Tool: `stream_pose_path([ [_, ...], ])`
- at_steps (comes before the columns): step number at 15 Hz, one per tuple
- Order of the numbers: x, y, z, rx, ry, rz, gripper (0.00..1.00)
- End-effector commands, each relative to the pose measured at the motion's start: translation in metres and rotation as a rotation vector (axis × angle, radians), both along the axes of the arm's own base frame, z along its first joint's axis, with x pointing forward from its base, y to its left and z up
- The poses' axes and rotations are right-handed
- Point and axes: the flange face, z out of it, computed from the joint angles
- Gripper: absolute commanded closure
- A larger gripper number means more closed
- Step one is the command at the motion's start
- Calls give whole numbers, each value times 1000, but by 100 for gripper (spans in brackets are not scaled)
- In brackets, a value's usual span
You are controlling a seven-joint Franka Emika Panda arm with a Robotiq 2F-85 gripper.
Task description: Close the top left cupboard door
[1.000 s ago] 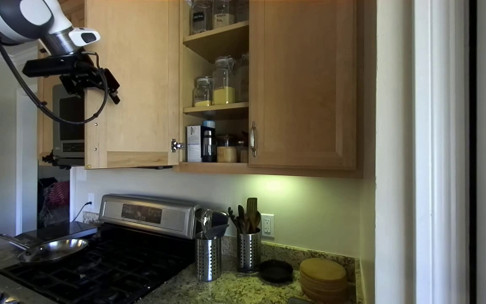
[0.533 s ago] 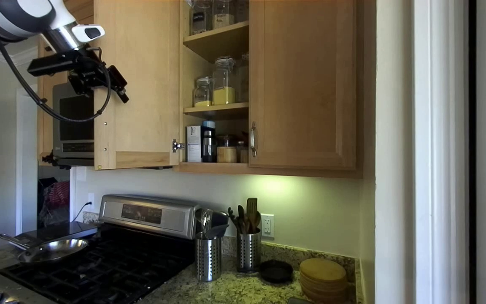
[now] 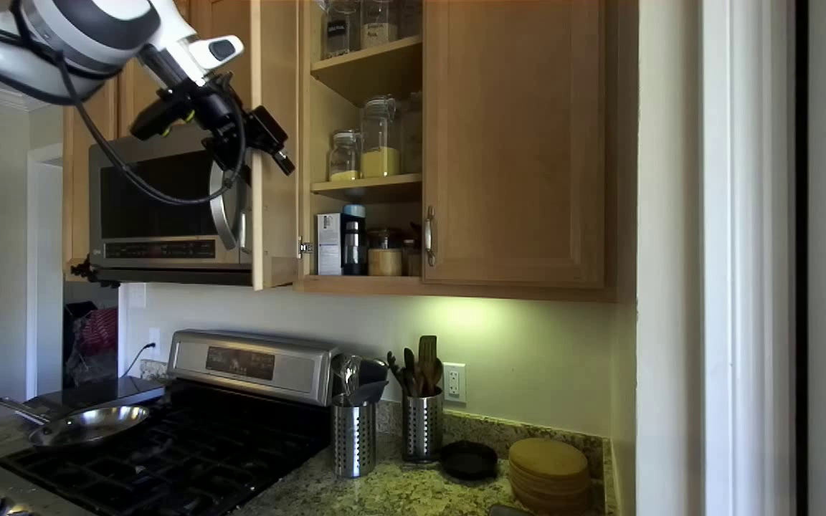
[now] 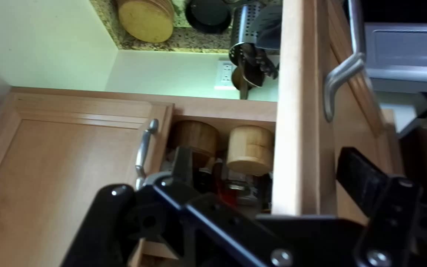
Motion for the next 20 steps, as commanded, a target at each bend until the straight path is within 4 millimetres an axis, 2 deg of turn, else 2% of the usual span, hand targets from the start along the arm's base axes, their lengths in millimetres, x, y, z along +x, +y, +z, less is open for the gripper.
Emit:
stream_pose_path([
  [1,49,-30,-21,-33,6,-122,0],
  [4,75,-45,-33,-45,28,-188,0],
  [7,84,-45,-32,-52,43,-205,0],
  [9,79,-35,-26,-40,92,-161,0],
  [13,62,-4,-19,33,215,6,0],
  [15,58,10,-31,78,307,68,0],
  [17,55,21,-52,125,404,109,0],
  [20,54,25,-86,154,527,90,0],
])
